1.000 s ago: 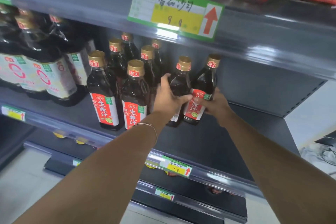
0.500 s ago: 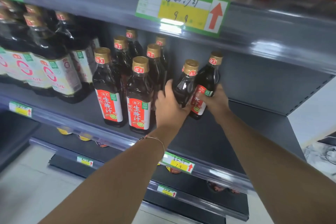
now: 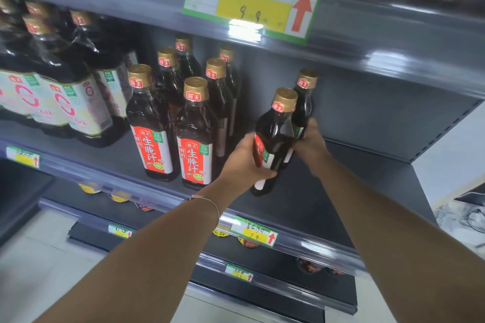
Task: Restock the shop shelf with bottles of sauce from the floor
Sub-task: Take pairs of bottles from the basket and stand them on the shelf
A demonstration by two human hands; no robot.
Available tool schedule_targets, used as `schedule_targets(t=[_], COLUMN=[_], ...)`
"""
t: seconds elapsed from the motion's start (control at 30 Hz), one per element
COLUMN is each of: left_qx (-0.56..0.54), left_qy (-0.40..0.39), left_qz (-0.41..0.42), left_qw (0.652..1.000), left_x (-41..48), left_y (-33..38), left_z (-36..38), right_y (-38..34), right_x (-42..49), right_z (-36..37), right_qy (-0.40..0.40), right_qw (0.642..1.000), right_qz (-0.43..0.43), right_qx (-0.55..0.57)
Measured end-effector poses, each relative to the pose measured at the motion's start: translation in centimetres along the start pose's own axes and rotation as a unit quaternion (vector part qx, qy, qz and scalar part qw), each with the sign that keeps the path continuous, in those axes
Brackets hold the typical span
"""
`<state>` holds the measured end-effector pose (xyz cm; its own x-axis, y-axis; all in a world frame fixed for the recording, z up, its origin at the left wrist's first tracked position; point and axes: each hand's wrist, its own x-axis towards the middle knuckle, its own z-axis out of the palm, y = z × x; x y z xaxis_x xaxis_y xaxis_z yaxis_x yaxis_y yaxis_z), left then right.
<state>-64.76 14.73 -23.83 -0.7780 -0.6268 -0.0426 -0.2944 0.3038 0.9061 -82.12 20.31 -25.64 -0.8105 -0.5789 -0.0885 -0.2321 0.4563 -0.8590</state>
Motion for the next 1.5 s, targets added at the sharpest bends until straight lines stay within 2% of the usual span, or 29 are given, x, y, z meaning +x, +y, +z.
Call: schedule_targets(t=[0.07,0.17,0.23,0.37,0.5,0.57,0.77,0.9,0.97,1.1,1.23,1.3,1.43,1.5], left_qx=[0.028,0.13,0.13,0.051,0.074,0.079,0.083,0.091,0.093,0.082,0.04,0.043,0.087,0.101], left_qy=[0.052,0.147,0.191,0.221,0.248,0.259,0.257,0.243,0.237,0.217,0.175,0.169,0.175,0.192], left_qz=[-0.013,-0.038,-0.041,-0.026,-0.029,-0.036,-0.036,-0.03,-0.029,-0.024,-0.024,-0.014,0.051,0.061], left_qw=[0.998,0.98,0.972,0.974,0.966,0.962,0.962,0.965,0.967,0.972,0.983,0.985,0.979,0.974], left_x=[-0.1,-0.2,-0.2,0.4,1.0,1.3,1.7,1.8,1.8,1.4,0.2,-1.0,-4.0,-5.0], left_y=[-0.3,-0.4,-0.5,-0.6,-0.9,-1.1,-1.4,-1.4,-1.3,-1.5,-1.9,-2.3,-3.5,-4.1], left_z=[0.9,2.5,3.3,4.3,3.9,3.5,2.9,2.7,2.7,2.4,2.0,1.9,0.2,-1.2], right_y=[0.4,0.8,0.6,0.2,-2.0,-3.0,-3.6,-3.4,-3.2,-1.8,-0.2,0.0,-0.3,-0.4], right_x=[0.2,0.1,-0.1,0.8,1.0,1.0,2.4,2.3,2.0,0.5,-2.1,-3.9,-7.2,-7.7], right_z=[0.1,0.3,0.4,1.1,2.7,3.6,4.7,4.9,4.8,3.8,3.1,3.2,4.2,5.3], right_qy=[0.001,-0.001,-0.002,-0.037,-0.039,-0.041,-0.057,-0.081,-0.069,-0.063,-0.024,-0.042,-0.13,-0.112], right_qw=[1.0,1.0,0.999,0.998,0.998,0.996,0.993,0.996,0.996,0.998,0.999,0.999,0.99,0.991], right_qz=[0.001,0.008,0.004,-0.017,-0.032,-0.025,-0.002,-0.022,-0.006,-0.009,-0.018,-0.024,-0.009,-0.011], right_qx=[-0.002,0.026,0.053,0.044,0.037,0.07,0.101,0.039,0.059,0.013,0.018,0.02,0.061,0.067])
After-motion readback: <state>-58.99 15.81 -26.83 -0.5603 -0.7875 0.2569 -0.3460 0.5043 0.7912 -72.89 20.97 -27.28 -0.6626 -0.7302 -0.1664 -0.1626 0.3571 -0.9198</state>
